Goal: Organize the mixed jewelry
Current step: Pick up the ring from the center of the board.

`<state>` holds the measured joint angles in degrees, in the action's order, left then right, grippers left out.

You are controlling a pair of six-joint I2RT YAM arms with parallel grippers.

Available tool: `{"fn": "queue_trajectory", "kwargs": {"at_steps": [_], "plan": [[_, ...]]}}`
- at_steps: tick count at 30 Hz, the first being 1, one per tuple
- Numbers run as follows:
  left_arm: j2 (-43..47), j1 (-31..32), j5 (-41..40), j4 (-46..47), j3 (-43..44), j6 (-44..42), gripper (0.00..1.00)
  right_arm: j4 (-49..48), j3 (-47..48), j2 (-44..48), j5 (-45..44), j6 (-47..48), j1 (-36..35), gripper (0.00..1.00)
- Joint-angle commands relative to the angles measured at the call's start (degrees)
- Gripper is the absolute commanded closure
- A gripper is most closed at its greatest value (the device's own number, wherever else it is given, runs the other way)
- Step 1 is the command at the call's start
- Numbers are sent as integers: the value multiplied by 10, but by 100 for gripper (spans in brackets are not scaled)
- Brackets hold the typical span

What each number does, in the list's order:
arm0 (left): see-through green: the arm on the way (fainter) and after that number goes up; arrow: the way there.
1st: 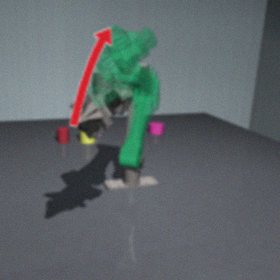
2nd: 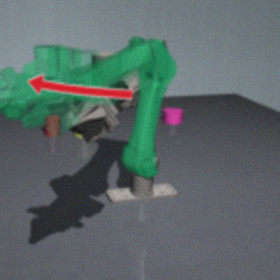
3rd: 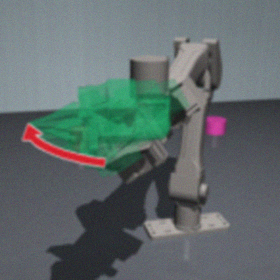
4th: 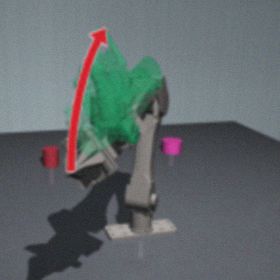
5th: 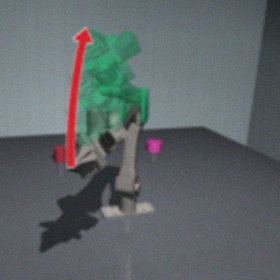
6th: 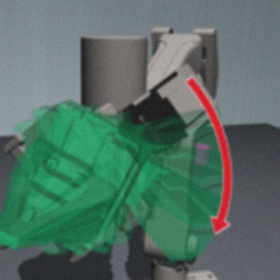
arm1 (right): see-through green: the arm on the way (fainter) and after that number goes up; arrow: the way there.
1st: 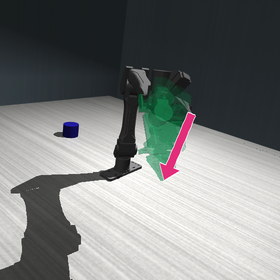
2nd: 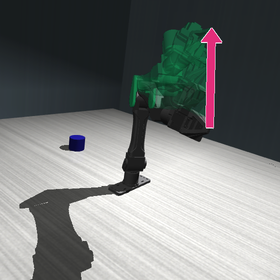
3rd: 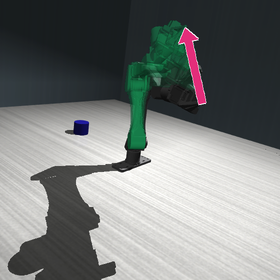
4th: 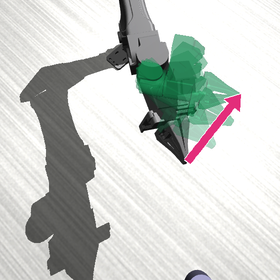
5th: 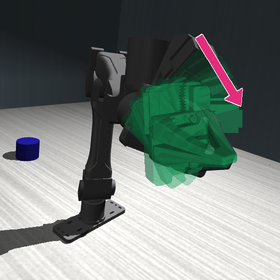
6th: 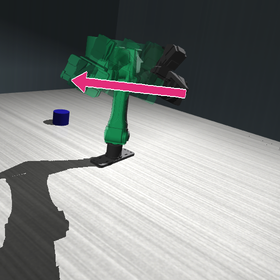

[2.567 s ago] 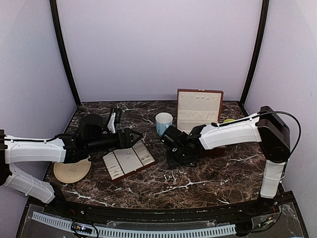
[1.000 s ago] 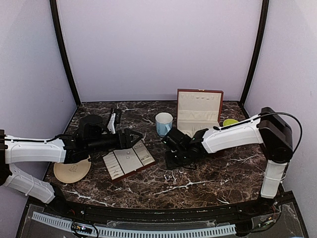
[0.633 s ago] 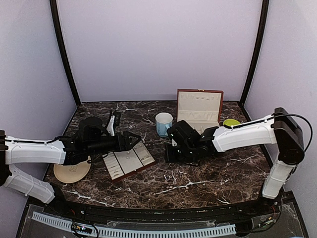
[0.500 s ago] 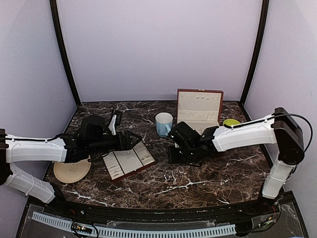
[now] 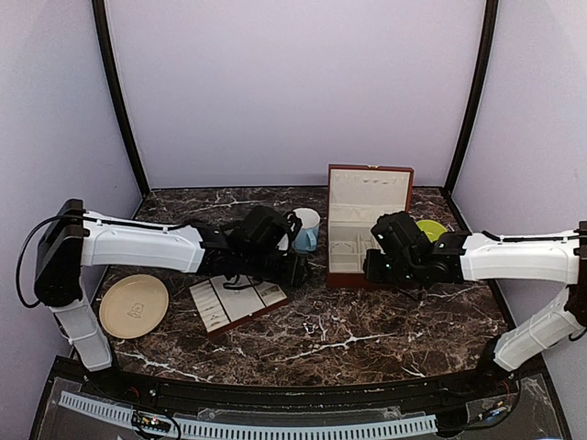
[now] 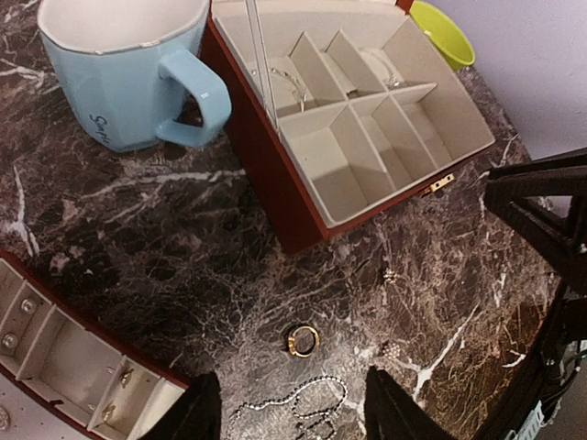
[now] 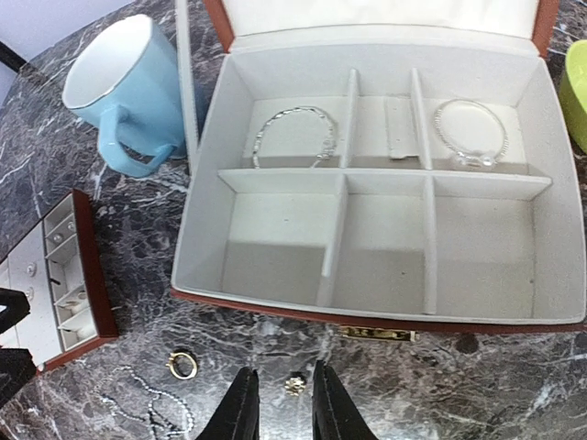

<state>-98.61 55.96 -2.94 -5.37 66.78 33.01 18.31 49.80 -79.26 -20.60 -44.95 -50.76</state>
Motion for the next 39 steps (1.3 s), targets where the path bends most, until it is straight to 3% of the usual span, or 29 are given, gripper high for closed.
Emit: {"fn": "queue_trajectory", "kwargs": {"at_steps": [1,8,15,39], "plan": [[-54,26,-35,-109,80,-22,49,-37,-43,32,-12,8,16,78],[-157,41,-38,-182,165,-17,57,-77,-98,60,8,4,23,78],[-217,42,-43,-222,229,-12,59,-100,-131,73,24,0,28,77],[-269,57,-55,-258,287,-26,72,-132,-145,48,54,3,39,77]]}}
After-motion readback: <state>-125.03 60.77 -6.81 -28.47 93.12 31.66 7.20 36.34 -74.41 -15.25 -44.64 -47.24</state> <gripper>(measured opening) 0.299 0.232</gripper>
